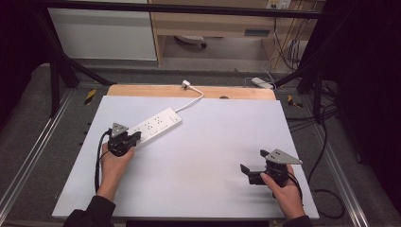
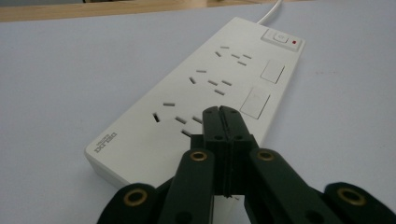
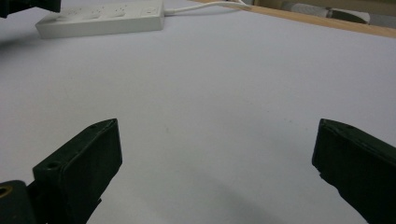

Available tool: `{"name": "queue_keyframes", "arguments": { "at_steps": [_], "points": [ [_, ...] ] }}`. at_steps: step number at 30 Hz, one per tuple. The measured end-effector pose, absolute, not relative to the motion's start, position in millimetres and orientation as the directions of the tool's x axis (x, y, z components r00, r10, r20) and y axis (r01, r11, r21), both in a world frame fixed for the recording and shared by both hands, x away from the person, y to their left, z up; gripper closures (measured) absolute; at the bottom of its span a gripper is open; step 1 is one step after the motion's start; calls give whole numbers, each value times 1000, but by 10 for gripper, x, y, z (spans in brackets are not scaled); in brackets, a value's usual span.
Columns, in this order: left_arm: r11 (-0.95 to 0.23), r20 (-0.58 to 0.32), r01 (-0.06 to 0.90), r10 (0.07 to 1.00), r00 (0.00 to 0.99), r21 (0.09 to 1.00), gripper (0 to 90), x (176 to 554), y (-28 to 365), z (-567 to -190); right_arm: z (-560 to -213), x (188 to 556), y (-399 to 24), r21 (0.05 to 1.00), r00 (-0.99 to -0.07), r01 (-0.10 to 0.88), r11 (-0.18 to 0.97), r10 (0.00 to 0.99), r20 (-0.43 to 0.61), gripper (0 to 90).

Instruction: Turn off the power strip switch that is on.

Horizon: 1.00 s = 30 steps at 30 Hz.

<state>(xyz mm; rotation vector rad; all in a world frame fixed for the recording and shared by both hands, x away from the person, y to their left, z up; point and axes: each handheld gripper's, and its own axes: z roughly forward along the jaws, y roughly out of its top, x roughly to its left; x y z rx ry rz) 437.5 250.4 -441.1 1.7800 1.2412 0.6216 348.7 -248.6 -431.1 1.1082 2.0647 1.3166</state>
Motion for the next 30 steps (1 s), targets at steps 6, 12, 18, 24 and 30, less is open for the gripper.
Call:
{"name": "queue_keyframes", "arguments": {
  "at_steps": [6, 12, 18, 24, 30],
  "points": [
    [-143, -72, 507, 922, 381, 850, 899, 4366, 2506, -4421, -4310, 3486, -2487, 895, -576, 386, 222, 816, 47, 20],
    [-146, -72, 512, 922, 382, 846, 898, 4365, 2505, -4429, -4308, 3484, -2487, 896, -575, 387, 219, 816, 49, 20],
    [-148, -71, 512, 921, 384, 846, 899, 4367, 2497, -4436, -4309, 3486, -2488, 896, -575, 386, 221, 816, 47, 20],
    [-152, -68, 514, 921, 384, 844, 899, 4361, 2494, -4433, -4309, 3486, -2487, 895, -576, 387, 221, 816, 47, 20],
    [-156, -64, 512, 920, 386, 844, 899, 4359, 2488, -4435, -4309, 3486, -2487, 896, -576, 386, 221, 816, 47, 20]
  ]
}}
